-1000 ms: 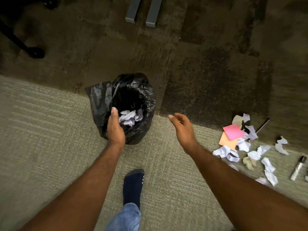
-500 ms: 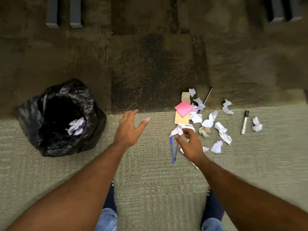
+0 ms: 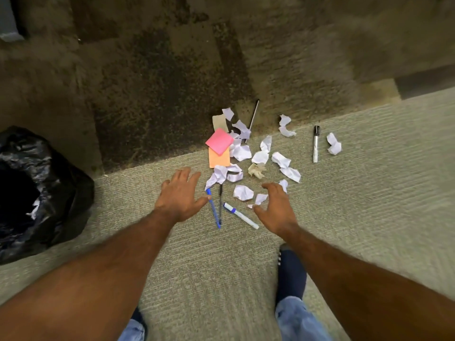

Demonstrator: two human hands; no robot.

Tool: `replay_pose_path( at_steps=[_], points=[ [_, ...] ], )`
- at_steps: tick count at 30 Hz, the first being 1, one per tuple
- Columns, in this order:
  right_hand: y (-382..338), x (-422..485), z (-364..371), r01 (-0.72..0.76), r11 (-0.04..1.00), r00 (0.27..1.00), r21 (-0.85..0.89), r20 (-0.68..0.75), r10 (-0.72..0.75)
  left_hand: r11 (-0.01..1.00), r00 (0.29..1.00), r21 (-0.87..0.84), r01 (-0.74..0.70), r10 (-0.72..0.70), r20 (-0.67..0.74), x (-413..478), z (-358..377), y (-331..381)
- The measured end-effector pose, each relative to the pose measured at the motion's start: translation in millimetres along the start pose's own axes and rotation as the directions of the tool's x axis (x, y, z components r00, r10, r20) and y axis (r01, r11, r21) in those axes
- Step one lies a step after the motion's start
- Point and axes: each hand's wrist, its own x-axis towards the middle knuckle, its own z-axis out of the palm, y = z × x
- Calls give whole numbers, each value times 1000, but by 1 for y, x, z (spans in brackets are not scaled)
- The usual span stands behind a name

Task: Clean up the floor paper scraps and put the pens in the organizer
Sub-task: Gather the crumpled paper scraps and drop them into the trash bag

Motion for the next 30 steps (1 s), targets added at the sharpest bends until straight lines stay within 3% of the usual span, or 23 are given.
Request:
replay_pose_path(
  at_steps=[8, 16, 22, 30],
  points=[
    [47, 29, 9, -46, 994, 999, -95, 12, 47, 1000, 998, -1, 15, -15, 58, 50, 36, 39],
    [70, 71, 29, -226, 952, 966, -206, 79, 247, 989, 982, -31, 146, -141, 129, 97, 67, 63],
    [65, 87, 61, -194, 968, 972, -160, 104, 212, 990, 990, -46, 135, -133, 43, 116, 84, 61],
    [52, 101, 76, -178, 979, 984, -98, -2, 179, 985, 992, -120, 123, -125, -11, 127, 84, 38]
  ],
)
